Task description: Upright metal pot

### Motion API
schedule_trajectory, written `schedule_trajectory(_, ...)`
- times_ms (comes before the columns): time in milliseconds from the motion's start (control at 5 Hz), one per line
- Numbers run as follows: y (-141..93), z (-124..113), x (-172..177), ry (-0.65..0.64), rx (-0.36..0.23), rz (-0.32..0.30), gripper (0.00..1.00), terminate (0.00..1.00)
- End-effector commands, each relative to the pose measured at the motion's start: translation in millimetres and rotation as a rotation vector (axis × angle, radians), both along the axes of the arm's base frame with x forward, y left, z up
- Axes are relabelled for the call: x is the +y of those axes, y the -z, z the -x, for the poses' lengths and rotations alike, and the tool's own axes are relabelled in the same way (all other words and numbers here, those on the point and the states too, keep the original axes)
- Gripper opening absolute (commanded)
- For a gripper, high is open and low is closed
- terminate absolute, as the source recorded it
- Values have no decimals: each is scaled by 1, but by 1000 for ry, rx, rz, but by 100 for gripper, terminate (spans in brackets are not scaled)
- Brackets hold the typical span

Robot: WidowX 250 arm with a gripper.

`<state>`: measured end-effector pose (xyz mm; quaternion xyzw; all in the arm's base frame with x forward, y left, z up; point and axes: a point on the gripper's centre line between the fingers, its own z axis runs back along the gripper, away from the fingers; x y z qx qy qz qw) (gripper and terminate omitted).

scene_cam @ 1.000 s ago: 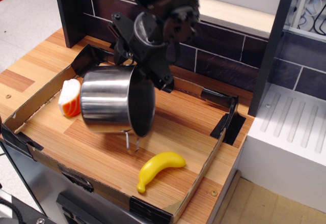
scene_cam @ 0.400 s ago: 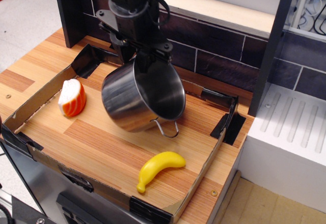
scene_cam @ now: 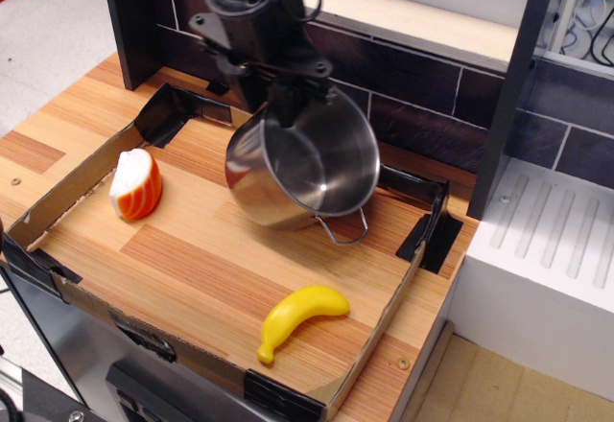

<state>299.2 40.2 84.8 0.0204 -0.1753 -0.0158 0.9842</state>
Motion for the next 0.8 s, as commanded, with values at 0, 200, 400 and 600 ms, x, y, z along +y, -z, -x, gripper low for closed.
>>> schedule_trajectory(0,-5,-1,24,-5,-44,-129,100,0)
schedule_trajectory(200,1,4,35,-33,-26,-159,100,0)
schedule_trajectory(400,1,7,35,-41,-37,-216,100,0)
schedule_trajectory(600,-32,5,25,-59,-112,-257,100,0)
